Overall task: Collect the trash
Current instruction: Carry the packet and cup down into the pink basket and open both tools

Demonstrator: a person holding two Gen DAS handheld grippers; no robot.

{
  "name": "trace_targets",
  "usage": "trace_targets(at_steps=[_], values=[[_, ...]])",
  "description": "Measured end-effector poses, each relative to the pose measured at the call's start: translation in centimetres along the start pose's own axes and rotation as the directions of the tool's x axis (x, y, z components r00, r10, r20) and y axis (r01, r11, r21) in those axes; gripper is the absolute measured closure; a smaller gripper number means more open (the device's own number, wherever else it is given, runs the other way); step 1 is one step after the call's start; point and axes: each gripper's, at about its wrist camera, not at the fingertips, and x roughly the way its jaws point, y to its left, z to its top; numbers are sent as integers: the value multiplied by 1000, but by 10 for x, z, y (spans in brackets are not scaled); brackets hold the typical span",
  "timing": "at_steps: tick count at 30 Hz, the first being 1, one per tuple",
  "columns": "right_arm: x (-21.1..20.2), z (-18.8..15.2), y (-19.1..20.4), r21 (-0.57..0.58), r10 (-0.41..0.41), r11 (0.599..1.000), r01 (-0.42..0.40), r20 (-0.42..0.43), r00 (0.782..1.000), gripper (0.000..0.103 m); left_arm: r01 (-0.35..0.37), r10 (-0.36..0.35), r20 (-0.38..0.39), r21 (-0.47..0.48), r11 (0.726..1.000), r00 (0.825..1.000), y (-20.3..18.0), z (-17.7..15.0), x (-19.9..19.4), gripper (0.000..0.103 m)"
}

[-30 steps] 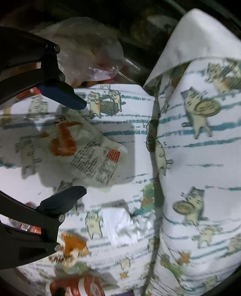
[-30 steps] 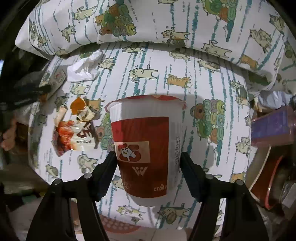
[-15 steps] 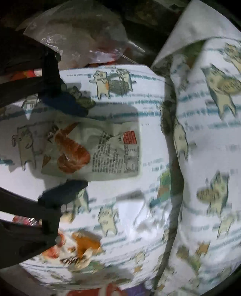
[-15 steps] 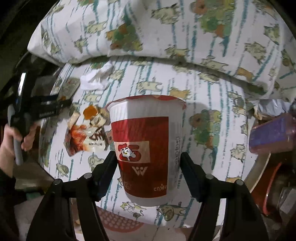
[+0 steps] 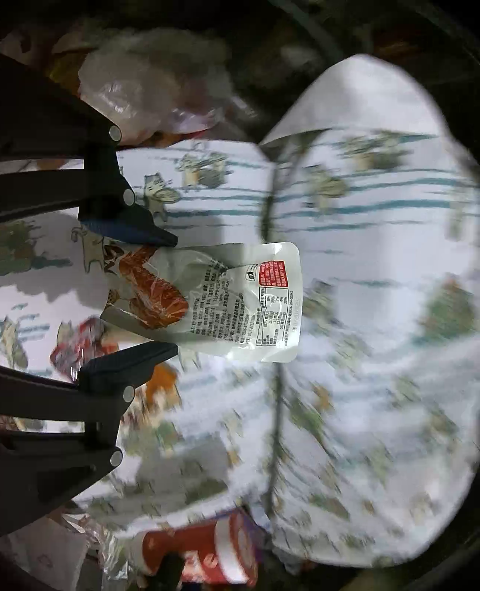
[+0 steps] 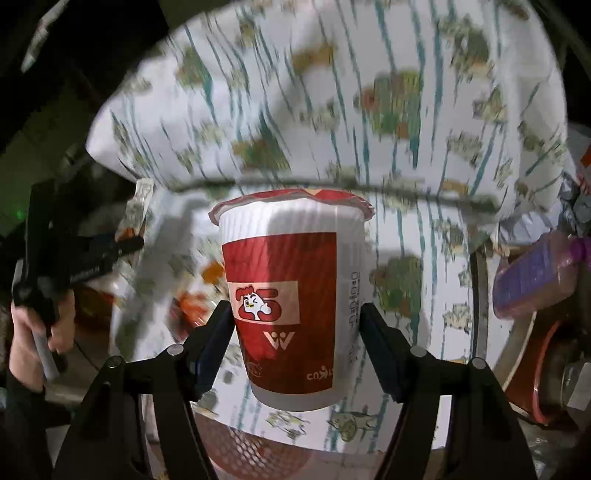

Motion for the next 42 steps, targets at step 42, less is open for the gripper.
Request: trace_targets(at_steps=[42], values=[[-279,-111,93,-172,131,985,-30,615,777,35,-123,163,668,-107,987,726,-124,-139,-363,50]])
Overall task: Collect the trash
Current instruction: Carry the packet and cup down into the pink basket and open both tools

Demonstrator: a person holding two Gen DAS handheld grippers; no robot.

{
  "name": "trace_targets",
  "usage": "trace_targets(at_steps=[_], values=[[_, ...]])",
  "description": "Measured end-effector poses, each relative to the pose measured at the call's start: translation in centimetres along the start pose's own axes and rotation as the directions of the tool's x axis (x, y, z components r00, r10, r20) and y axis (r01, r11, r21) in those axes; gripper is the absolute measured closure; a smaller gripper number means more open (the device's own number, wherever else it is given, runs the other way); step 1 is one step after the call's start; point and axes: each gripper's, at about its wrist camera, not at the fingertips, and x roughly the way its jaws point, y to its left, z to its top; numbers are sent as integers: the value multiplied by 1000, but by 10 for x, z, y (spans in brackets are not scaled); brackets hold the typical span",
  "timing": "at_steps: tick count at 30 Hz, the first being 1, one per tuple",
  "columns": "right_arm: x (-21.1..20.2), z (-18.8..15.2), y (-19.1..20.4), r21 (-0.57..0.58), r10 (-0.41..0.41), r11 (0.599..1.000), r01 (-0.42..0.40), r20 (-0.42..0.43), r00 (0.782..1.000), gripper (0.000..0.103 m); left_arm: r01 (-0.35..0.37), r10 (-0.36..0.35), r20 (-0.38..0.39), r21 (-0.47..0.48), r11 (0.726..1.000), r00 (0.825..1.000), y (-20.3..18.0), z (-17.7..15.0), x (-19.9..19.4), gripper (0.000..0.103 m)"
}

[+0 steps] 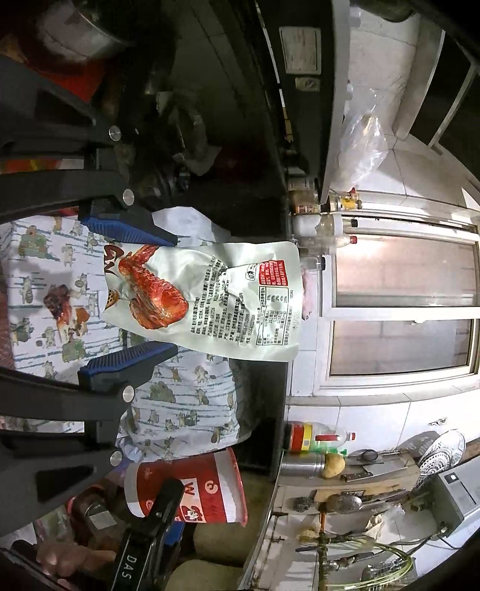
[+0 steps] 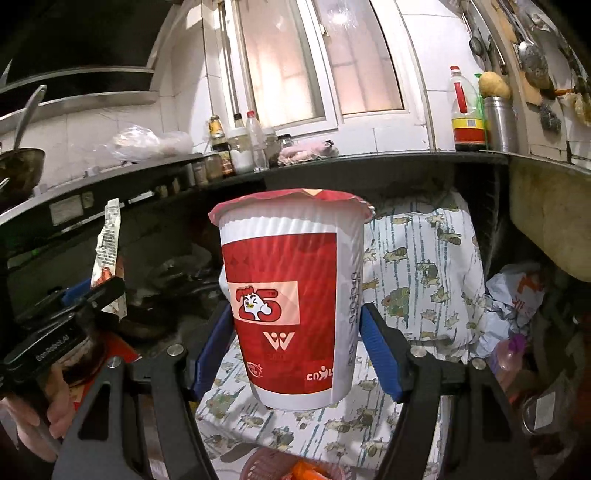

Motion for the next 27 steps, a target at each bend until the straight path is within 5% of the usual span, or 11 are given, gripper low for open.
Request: trace_targets(at_steps=[8,18,24,27], values=[[-38,-12,13,22,38,999,-38,12,999,35,20,-21,-22,-10,1000,1000,-2,-17,-37,49],[-20,-51,16,23,27,999,-25,-88,996,35,62,-60,-177,6,998,982,-8,-59,-12,49],[23,-90,3,51,22,999,-10,-256,967,35,106,-133,-338,-98,990,932,-2,-101,32,49],[55,-116,-8,101,58,995,-19,-393,918,35,134,-167,-456,-105,985,874,-5,-132,58,49]])
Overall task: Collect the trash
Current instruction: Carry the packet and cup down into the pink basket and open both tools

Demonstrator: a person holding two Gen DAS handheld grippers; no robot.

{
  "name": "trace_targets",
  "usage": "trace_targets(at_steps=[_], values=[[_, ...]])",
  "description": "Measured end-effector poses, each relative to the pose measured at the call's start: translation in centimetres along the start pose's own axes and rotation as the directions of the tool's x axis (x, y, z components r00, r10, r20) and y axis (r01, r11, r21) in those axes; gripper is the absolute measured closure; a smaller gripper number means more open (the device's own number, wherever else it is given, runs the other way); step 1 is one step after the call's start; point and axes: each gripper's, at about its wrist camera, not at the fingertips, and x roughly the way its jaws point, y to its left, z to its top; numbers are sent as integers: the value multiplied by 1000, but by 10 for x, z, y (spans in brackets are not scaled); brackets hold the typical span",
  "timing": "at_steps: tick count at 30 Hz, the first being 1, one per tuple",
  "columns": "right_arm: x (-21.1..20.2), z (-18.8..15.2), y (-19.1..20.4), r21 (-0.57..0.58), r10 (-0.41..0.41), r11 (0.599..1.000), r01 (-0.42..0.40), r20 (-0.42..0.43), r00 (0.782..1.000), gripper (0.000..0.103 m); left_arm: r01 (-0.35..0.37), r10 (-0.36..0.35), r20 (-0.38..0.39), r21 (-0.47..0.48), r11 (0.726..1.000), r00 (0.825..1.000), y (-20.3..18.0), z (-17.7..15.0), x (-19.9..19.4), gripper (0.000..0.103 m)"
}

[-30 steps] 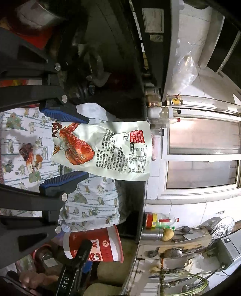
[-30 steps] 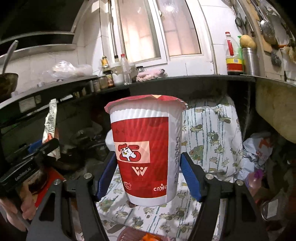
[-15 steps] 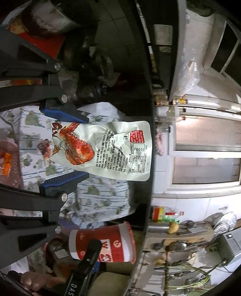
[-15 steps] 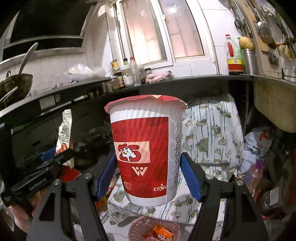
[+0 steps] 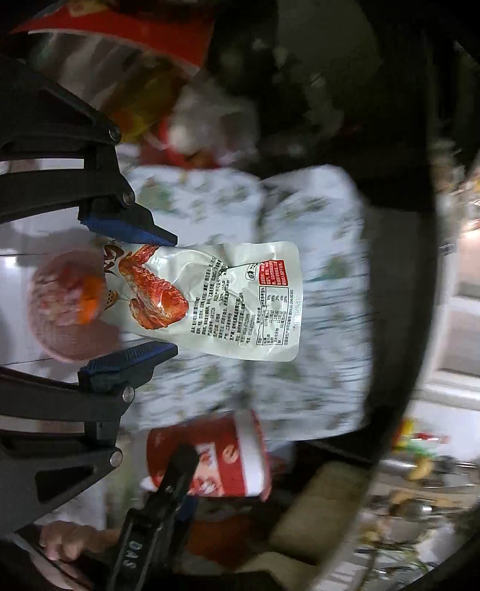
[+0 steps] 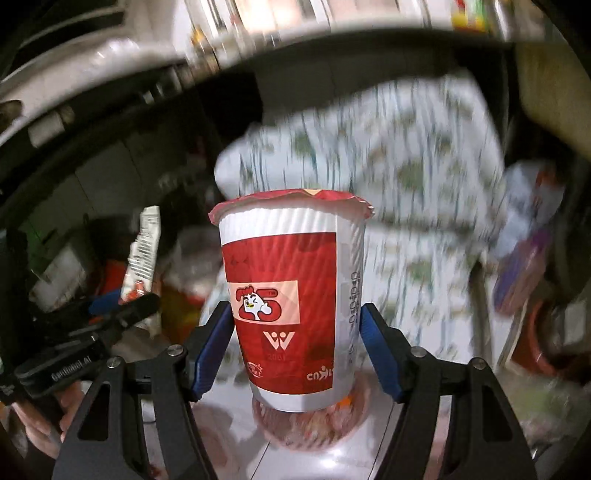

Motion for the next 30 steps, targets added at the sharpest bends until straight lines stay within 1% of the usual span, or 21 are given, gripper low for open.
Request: trace_targets(at_steps=[1,3,5,7,8,9,11,13,14,15,18,20,23,25,28,30], values=[[12,-4,-4,14,12,1000,-11,-48,999,35,5,-5,-41,-11,1000,999,2,-6,12,49],[37,-14,-12,43,21,999,-14,-153,988,35,15,-18,-111,-26,1000,994,5,-17,33,49],[63,-26,-19,60,23,998,-7,-258,966,35,12,-19,-168,-42,999,986,8,-27,50,49],[80,-38,-24,78,11,997,15,-322,947,35,9,-24,-225,-65,998,974,13,-37,68,49],[89,-45,-27,90,20,996,13,-354,935,35,10,-30,-249,-83,996,968,15,-41,76,49],[95,-48,-30,102,33,995,6,-377,925,35,10,-40,-283,-107,994,958,18,-47,88,49],[109,-57,-34,122,45,992,7,-415,909,35,7,-50,-329,-130,991,943,23,-59,106,49],[118,-65,-34,117,43,993,10,-438,898,35,1,-56,-367,-150,989,928,27,-70,121,49],[123,-68,-36,114,31,993,23,-450,892,35,-6,-59,-392,-162,987,918,29,-76,131,49],[127,-70,-37,117,23,993,35,-463,886,35,-10,-62,-406,-174,985,912,30,-80,137,49],[140,-77,-39,126,30,991,38,-502,865,35,-3,-108,-454,-237,972,884,39,-93,157,49],[144,-79,-43,141,41,989,37,-511,858,35,-8,-114,-469,-250,968,876,42,-97,164,49],[145,-77,-45,158,54,987,32,-510,858,35,2,-127,-483,-251,968,866,40,-100,170,49],[144,-76,-45,162,59,986,28,-507,860,34,4,-133,-489,-257,966,862,38,-101,172,47],[142,-72,-46,175,70,984,21,-497,865,34,4,-138,-484,-267,964,864,39,-101,171,43],[142,-70,-48,192,86,981,11,-491,867,34,2,-133,-480,-263,965,867,38,-99,169,38]])
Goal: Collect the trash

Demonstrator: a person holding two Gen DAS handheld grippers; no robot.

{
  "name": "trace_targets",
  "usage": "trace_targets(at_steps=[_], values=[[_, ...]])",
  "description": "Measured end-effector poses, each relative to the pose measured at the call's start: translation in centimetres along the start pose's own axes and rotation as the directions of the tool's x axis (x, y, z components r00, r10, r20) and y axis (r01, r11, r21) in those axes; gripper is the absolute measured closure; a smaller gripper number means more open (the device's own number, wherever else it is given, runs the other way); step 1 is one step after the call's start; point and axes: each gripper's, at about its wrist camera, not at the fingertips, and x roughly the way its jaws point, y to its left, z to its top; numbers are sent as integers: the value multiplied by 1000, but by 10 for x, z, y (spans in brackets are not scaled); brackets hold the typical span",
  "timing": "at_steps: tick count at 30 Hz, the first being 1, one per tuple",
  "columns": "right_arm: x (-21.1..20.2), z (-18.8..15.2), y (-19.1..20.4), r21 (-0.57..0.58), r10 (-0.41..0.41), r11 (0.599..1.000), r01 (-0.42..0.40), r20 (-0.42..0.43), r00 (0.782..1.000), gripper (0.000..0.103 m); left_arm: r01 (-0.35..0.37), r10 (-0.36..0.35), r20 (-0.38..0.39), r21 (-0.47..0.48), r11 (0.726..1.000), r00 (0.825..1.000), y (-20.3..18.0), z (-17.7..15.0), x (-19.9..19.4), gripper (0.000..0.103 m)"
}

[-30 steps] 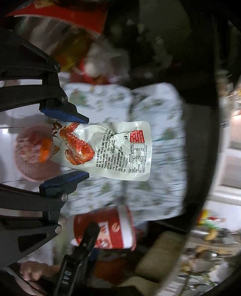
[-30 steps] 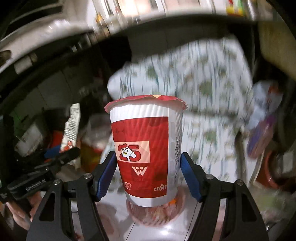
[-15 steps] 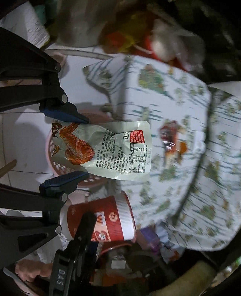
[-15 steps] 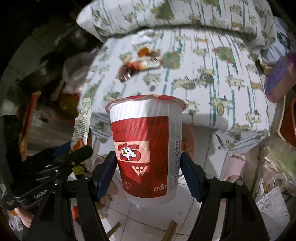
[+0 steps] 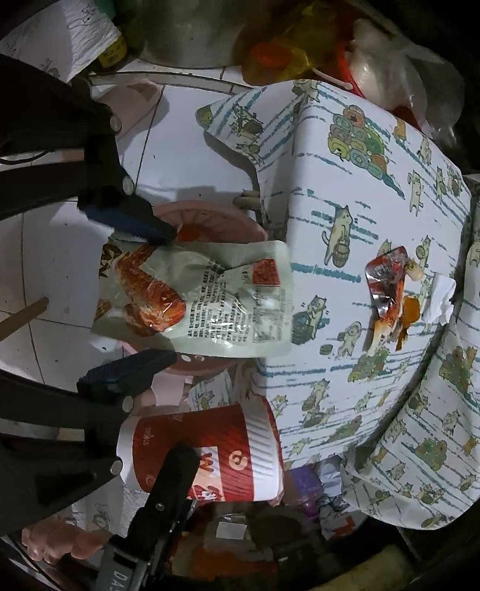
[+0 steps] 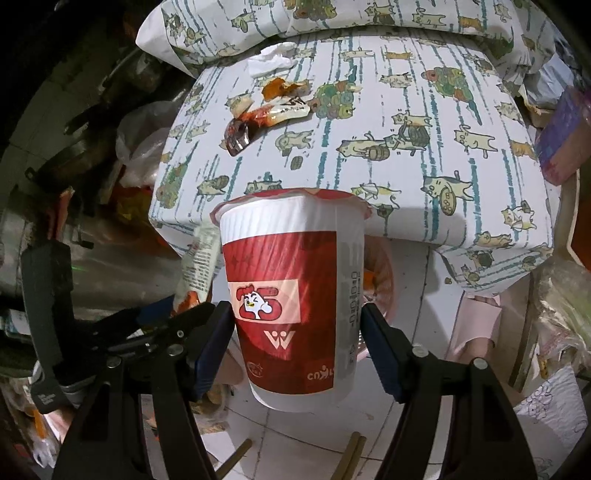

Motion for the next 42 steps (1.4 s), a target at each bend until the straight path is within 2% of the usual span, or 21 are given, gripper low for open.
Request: trace_targets(at_steps=[4,10,13,19,24,27,30,33,37,42], values=[[-3,3,-2,19,42,999,-42,4,999,31,5,-5,13,21,1000,1000,-2,1,-5,33],[-15,6,-4,31,39,999,-41,48,998,30,-55,53,46,46,997,998,-1,3,-12,32],[-24,7,-7,45,43,998,-47,82,996,30,-72,68,85,44,996,994,2,5,-22,32],[-44,7,-3,18,2,1000,-6,175,985,30,-111,101,187,45,993,977,2,11,-51,32],[-57,5,6,-15,13,1000,-9,241,971,28,-160,142,293,39,986,946,2,15,-83,32],[-60,4,10,-24,12,1000,-6,255,967,28,-194,171,365,26,981,915,3,17,-105,32],[-63,2,12,-31,11,1000,-3,266,964,27,-240,214,437,3,971,873,6,18,-127,32],[-66,0,13,-35,8,999,2,284,959,27,-263,237,477,-12,965,846,10,18,-143,32],[-68,-2,12,-23,-8,1000,16,305,952,26,-315,291,495,-37,949,819,17,17,-157,32],[-66,0,12,-4,-16,1000,18,300,954,26,-302,294,527,-74,950,797,30,16,-176,32]])
